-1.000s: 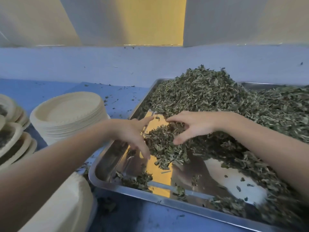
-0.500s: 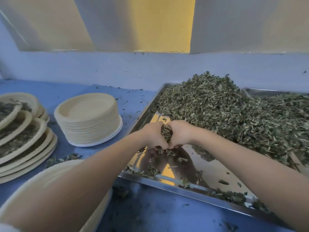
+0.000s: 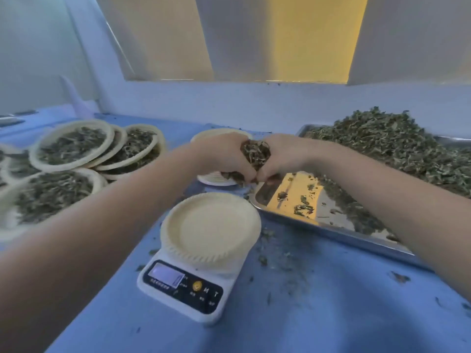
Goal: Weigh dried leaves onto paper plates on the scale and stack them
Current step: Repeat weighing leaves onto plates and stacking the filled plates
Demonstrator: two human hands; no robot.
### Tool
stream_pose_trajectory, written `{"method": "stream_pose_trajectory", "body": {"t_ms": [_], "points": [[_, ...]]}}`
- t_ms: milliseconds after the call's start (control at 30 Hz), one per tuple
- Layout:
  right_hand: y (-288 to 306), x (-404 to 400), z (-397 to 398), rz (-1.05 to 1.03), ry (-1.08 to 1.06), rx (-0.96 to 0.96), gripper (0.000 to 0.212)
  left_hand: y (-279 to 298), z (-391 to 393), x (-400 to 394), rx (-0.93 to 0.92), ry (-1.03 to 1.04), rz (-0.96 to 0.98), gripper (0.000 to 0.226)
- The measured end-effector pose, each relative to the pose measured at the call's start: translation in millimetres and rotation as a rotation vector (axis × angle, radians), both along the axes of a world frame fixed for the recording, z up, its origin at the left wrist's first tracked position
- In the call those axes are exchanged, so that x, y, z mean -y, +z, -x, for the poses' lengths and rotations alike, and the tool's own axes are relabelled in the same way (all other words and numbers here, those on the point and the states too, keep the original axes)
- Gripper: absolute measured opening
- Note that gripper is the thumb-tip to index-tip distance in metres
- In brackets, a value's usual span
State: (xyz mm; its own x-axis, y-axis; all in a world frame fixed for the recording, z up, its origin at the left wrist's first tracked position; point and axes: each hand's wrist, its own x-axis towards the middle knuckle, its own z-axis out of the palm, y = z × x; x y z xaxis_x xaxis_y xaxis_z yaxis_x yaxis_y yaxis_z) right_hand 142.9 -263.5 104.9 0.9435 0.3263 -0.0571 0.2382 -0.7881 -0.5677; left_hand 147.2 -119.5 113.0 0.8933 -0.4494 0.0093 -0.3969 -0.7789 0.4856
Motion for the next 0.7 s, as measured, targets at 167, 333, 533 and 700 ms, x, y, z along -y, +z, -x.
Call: {"method": "stream_pose_trajectory", "body": {"t_ms": [167, 333, 533, 700], "points": [[-11, -54, 17, 0.037, 0.068, -0.114, 0.027, -17, 26, -60, -0.173, 0.018, 0.026, 0.044], [-14, -55, 23, 0.282, 0.156, -0.198, 0.084, -33, 31, -97, -0.265, -0.002, 0.012, 0.066], [-12, -49, 31, 0.095, 0.089, -0.061, 0.064, -43, 29, -116, -0.127, 0.103, 0.361, 0.032], [-35, -57, 29, 0.022, 0.025, 0.131, 0.044, -69, 27, -104, 0.010, 0.175, 0.461, 0.022]]}}
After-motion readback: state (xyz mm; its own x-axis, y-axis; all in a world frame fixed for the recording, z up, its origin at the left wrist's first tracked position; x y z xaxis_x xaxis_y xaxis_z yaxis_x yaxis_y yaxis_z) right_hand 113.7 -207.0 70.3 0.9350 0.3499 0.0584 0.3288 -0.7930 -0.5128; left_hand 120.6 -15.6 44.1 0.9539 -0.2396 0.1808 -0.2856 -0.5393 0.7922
